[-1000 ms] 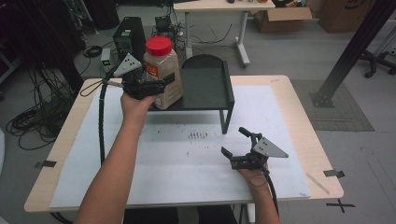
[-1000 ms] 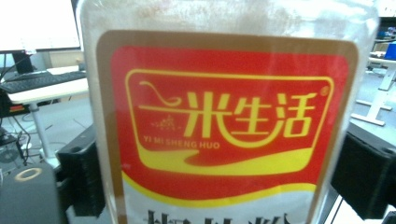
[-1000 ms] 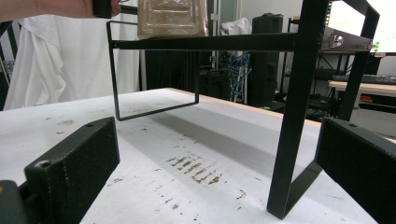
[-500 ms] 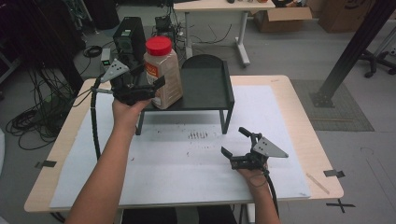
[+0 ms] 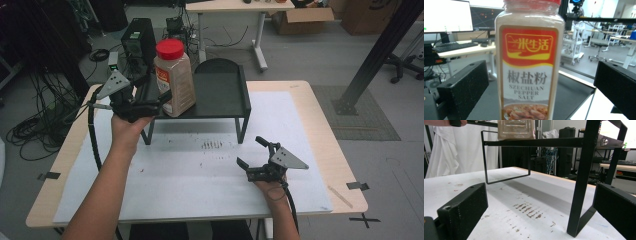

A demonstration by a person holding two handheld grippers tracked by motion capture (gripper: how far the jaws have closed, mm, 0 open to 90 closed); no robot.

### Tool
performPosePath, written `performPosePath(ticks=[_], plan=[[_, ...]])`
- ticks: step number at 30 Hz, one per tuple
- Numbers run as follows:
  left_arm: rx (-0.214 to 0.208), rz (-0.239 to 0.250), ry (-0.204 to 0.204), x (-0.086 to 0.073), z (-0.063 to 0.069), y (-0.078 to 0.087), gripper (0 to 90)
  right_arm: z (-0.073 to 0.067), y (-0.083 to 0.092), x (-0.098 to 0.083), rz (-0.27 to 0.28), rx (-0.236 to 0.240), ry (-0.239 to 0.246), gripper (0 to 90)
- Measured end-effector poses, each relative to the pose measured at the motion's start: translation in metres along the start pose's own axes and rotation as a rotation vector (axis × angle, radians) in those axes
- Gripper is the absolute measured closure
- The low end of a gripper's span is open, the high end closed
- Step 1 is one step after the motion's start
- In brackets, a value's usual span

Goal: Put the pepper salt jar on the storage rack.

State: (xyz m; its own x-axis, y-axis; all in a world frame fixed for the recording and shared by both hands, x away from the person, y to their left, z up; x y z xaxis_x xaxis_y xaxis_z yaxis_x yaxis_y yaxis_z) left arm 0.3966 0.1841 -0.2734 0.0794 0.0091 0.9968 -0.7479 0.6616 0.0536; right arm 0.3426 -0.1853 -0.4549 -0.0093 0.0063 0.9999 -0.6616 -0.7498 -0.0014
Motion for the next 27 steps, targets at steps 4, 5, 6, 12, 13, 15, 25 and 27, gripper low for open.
performPosePath(ticks=[4, 5, 6, 12, 13, 15, 25, 27], plan=[[-0.016, 0.015, 0.003, -0.002, 0.004, 0.009, 0.2, 0.000, 0.000, 0.000, 0.001, 0.000, -0.001, 0.0], [-0.019, 0.019, 0.006, -0.003, 0.005, 0.011, 0.2, 0.000, 0.000, 0.000, 0.001, 0.000, -0.002, 0.0], [-0.022, 0.020, 0.007, -0.003, 0.006, 0.013, 0.2, 0.000, 0.000, 0.000, 0.000, 0.000, -0.002, 0.0], [-0.021, 0.020, -0.027, -0.006, 0.013, 0.025, 0.2, 0.000, 0.000, 0.000, 0.003, 0.000, -0.002, 0.0], [-0.022, 0.025, -0.029, -0.007, 0.014, 0.028, 0.2, 0.000, 0.000, 0.000, 0.003, 0.000, -0.001, 0.0], [-0.018, 0.030, -0.033, -0.010, 0.015, 0.033, 0.2, 0.000, 0.000, 0.000, 0.004, 0.000, 0.001, 0.0], [0.013, 0.034, -0.014, -0.042, 0.013, 0.058, 0.2, 0.000, 0.000, 0.000, 0.003, 0.000, -0.001, 0.0], [0.018, 0.030, -0.015, -0.048, 0.013, 0.060, 0.2, 0.000, 0.000, 0.000, 0.003, 0.000, -0.001, 0.0]])
Point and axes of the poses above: each handheld gripper's, and its own axes: y roughly backward along the jaws, x roughly out of its top, z roughly to its right, the point moved 3 cm from there along -y, roughly forward along the jaws, and after that the axes turned 1 degree about -z, right-handed, at the moved point
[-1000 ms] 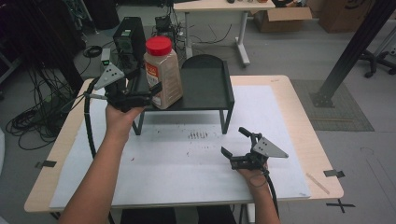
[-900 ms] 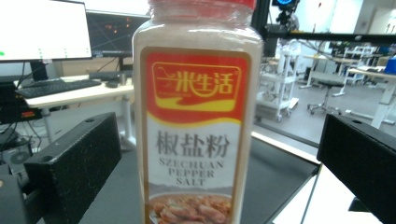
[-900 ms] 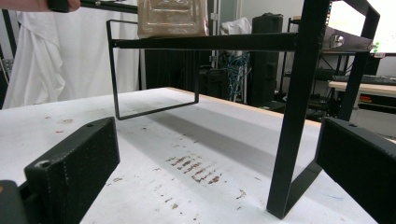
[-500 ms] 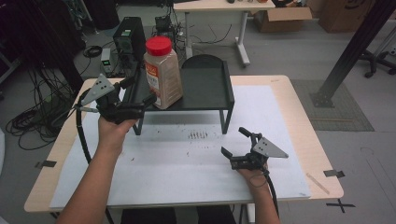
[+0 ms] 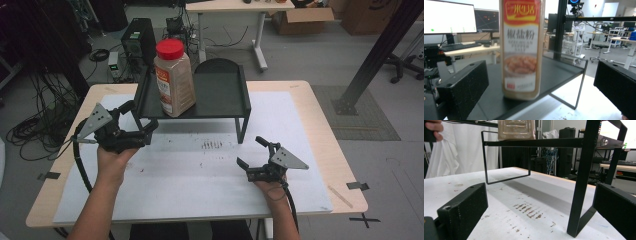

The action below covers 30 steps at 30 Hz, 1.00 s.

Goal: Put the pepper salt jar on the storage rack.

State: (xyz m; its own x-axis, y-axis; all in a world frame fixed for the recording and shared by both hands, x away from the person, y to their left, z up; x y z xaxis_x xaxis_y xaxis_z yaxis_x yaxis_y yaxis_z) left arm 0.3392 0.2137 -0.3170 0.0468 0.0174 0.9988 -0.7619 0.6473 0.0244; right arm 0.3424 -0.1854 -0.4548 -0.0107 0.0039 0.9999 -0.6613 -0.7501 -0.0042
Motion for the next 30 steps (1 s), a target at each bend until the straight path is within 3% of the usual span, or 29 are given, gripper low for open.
performPosePath(ticks=[5, 10, 23, 30], plan=[[0.012, -0.017, 0.006, -0.014, -0.002, 0.004, 0.2, 0.000, 0.000, 0.000, 0.001, 0.000, -0.001, 0.0], [0.013, -0.009, -0.009, -0.026, -0.003, 0.008, 0.3, 0.000, 0.000, 0.000, 0.000, 0.000, -0.002, 0.0], [0.006, 0.004, 0.011, -0.061, -0.004, 0.015, 0.2, 0.000, 0.000, 0.000, -0.001, 0.000, 0.000, 0.0], [0.019, 0.007, 0.018, -0.090, -0.013, 0.023, 0.2, 0.000, 0.000, 0.000, 0.000, -0.001, 0.001, 0.0]])
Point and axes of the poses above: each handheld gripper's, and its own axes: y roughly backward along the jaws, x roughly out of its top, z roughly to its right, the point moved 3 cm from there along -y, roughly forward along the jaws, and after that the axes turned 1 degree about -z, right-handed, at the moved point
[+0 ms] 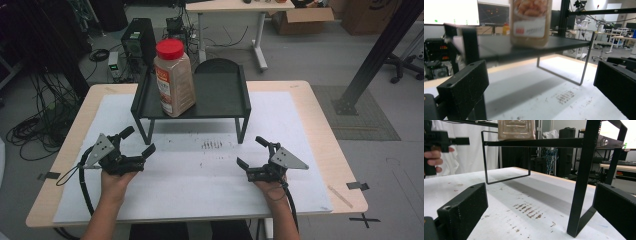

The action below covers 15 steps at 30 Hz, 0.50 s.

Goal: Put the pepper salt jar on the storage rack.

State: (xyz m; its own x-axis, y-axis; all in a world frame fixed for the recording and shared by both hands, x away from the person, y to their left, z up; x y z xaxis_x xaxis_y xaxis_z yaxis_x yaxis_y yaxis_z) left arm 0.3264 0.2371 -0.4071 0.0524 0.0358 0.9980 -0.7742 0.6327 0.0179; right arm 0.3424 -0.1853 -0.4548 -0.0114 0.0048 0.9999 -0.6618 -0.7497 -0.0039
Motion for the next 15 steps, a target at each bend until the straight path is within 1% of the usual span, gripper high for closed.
performPosePath(ticks=[2, 5, 8, 12, 15], plan=[[0.007, -0.002, 0.008, -0.006, -0.002, 0.002, 0.2, 0.000, 0.000, 0.000, 0.000, 0.000, 0.000, 0.0], [0.010, -0.007, 0.004, -0.013, -0.004, 0.004, 0.2, 0.000, 0.000, 0.000, -0.001, 0.000, 0.000, 0.0], [0.016, -0.006, -0.025, -0.018, -0.003, 0.005, 0.2, 0.000, 0.000, 0.000, -0.002, 0.000, 0.000, 0.0], [0.004, -0.001, -0.031, -0.024, -0.002, 0.005, 0.2, 0.000, 0.000, 0.000, -0.002, 0.000, 0.000, 0.0], [-0.002, -0.005, -0.051, -0.029, -0.002, 0.006, 0.2, 0.000, 0.000, 0.000, -0.002, 0.000, 0.001, 0.0]])
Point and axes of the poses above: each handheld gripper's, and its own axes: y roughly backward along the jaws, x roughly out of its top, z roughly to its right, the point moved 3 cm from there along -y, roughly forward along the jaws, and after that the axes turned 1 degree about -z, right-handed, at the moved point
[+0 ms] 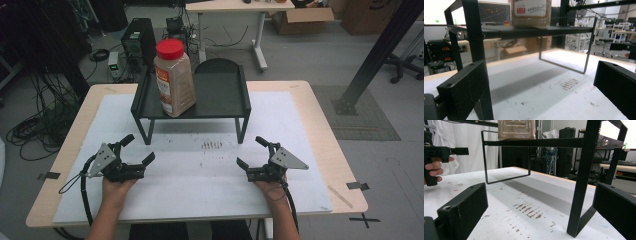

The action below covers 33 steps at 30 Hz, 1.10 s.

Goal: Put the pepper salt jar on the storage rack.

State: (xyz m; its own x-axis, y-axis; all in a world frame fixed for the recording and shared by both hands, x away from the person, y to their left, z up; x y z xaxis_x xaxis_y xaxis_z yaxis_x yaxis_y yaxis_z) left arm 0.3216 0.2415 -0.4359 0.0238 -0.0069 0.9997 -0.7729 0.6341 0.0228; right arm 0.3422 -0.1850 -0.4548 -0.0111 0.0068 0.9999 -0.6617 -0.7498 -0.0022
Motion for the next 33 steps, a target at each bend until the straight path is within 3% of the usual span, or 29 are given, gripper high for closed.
performPosePath(ticks=[6, 8, 12, 20, 33], plan=[[0.036, -0.013, 0.005, -0.018, -0.004, 0.006, 0.7, 0.000, 0.000, 0.000, 0.000, 0.001, 0.000, 0.0], [0.046, 0.047, 0.015, -0.018, -0.005, 0.012, 0.3, 0.000, 0.000, 0.000, 0.002, 0.001, 0.001, 0.0], [0.054, 0.054, 0.022, -0.019, -0.005, 0.013, 0.2, 0.000, 0.000, 0.000, 0.003, 0.000, 0.003, 0.0], [0.055, 0.003, -0.028, -0.019, -0.001, 0.008, 0.2, 0.000, 0.000, 0.000, 0.002, 0.000, 0.000, 0.0], [0.054, -0.006, -0.040, -0.019, 0.001, 0.007, 0.3, 0.000, 0.001, 0.000, 0.003, 0.001, -0.001, 0.0]])
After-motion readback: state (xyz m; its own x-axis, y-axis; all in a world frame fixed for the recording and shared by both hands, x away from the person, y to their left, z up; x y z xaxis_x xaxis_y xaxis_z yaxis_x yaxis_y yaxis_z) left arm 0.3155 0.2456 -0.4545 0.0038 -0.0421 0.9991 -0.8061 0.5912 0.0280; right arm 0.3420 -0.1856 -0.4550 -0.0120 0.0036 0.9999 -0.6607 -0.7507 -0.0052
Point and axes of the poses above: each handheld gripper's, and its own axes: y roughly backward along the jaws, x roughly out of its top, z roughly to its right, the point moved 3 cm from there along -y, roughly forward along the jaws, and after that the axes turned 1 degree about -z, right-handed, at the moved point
